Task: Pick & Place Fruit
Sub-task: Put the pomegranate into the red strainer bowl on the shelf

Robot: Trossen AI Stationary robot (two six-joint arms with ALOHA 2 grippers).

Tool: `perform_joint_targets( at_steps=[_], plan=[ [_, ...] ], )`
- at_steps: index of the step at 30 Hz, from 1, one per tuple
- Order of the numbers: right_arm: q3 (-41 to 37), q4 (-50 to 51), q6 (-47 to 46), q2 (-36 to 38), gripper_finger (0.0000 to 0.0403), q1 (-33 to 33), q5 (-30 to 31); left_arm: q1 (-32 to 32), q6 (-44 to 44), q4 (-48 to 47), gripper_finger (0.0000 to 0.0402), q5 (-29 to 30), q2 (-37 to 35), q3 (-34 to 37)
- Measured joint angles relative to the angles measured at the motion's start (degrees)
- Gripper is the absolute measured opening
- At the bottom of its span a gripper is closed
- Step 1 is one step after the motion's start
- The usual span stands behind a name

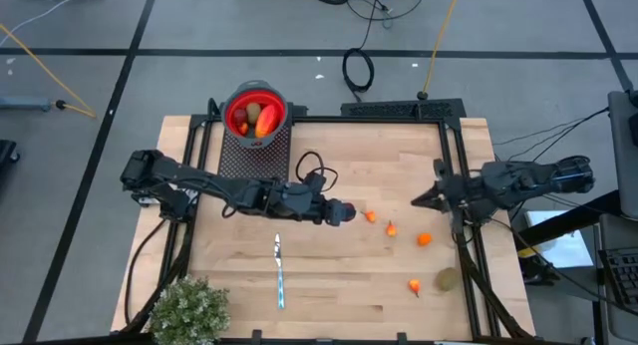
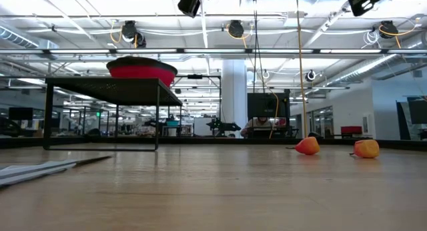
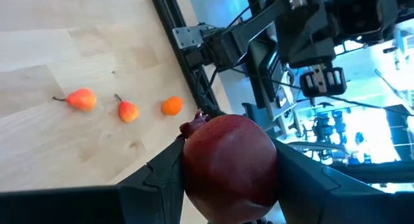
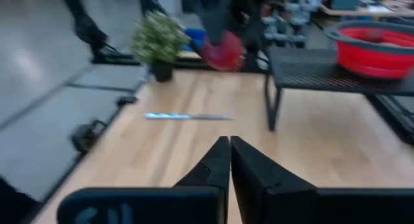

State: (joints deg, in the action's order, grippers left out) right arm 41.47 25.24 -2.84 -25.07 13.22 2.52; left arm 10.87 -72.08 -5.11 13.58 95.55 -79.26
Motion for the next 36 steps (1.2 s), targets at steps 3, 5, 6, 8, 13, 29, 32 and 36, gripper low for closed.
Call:
perform_joint_targets(
  at_steps=[3,5,6,8,13,29,32,36],
  plan=[
    [-0.9,0.9,-1.2,3.3,0.0011,0.0,-2.7,-0.5,0.5,1.7,0.0186,0.0,0.0,0.0],
    [-1.6,1.7,-1.2,5.3,0.0006,0.0,-4.6,-1.0,1.3,3.1,0.0186,0.0,0.0,0.0],
    [-2.0,1.7,-1.2,6.3,0.0003,0.0,-5.7,-1.3,1.6,3.7,0.0186,0.0,0.0,0.0],
    [-3.0,1.6,-1.2,8.2,0.0002,0.0,-7.3,-1.9,2.6,5.1,0.0186,0.0,0.0,0.0],
    [-6.5,1.5,-1.3,11.9,0.0001,0.0,-8.9,-3.4,4.7,7.9,0.0186,0.0,0.0,0.0],
    [-21.3,-8.9,-1.3,17.2,0.0001,0.0,-8.3,-10.2,13.1,4.9,0.0186,0.0,-6.9,0.0],
    [-22.9,-10.5,-2.4,17.7,0.0001,-0.1,-8.2,-12.2,14.4,0.8,0.0186,0.5,-9.1,0.0],
    [-24.3,-10.6,-3.8,18.5,0.0001,-0.2,-6.7,-15.3,16.6,-4.0,0.0186,2.0,-11.7,0.0]
  ],
)
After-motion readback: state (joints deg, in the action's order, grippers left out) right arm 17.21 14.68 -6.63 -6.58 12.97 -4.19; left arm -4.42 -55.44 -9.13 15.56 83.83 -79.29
